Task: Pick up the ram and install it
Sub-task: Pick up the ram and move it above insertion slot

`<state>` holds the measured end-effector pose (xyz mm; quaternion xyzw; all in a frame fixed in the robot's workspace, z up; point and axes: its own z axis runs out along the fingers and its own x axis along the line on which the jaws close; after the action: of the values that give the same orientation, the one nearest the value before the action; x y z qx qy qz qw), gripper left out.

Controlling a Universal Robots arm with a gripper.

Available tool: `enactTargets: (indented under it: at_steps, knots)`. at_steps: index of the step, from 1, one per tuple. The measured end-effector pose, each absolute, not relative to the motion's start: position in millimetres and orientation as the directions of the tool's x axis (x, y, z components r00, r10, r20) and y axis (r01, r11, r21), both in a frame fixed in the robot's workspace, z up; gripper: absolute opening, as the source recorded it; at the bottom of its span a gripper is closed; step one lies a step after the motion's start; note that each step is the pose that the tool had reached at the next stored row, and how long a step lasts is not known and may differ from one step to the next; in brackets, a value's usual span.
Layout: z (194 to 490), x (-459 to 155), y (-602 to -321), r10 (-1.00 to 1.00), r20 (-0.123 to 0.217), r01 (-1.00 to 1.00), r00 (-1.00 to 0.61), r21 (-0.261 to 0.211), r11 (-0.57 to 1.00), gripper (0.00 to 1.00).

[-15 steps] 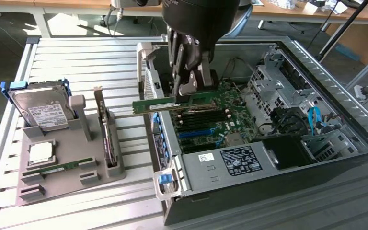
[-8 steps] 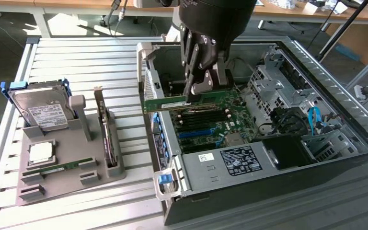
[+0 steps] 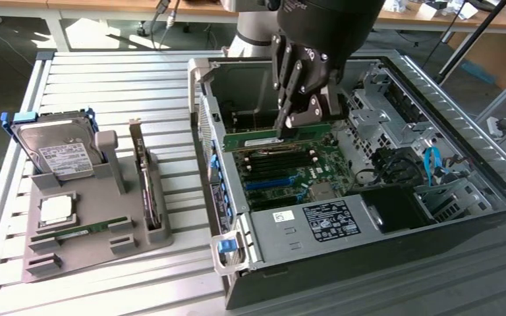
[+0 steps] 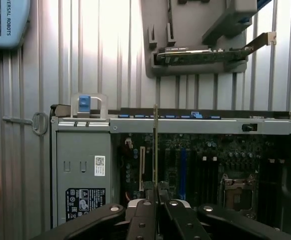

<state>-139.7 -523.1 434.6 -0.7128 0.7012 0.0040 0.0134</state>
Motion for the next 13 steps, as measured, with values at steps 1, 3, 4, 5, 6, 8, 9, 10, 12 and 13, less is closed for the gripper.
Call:
enactTargets:
  at_steps: [1, 3, 4, 5, 6, 8, 9, 10, 12, 13]
  knots:
    - [434.6, -137.6, -523.1, -1.000, -0.024, -1.000, 0.015, -0.014, -0.015, 0.12]
    - [434.4, -133.8, -523.1, -1.000, -0.025, -1.000, 0.011, -0.014, -0.010, 0.12]
    - [434.4, -132.2, -523.1, -1.000, -0.024, -1.000, 0.008, -0.014, -0.008, 0.12]
    - [434.3, -130.4, -523.1, -1.000, -0.024, -1.000, 0.006, -0.014, -0.006, 0.12]
    - [434.3, -128.7, -523.1, -1.000, -0.024, -1.000, 0.004, -0.014, -0.003, 0.12]
    - [434.1, -125.0, -523.1, -1.000, -0.024, -1.000, -0.004, -0.014, 0.004, 0.12]
    - [434.0, -124.1, -523.1, -1.000, -0.025, -1.000, -0.008, -0.014, 0.008, 0.12]
    - [433.9, -123.0, -523.2, -1.000, -0.025, -1.000, -0.015, -0.014, 0.015, 0.12]
    - [433.7, -120.7, -523.1, -0.999, -0.024, -0.999, -0.041, -0.014, 0.041, 0.12]
    - [433.7, -119.6, -523.1, -0.998, -0.024, -0.999, -0.050, -0.014, 0.050, 0.12]
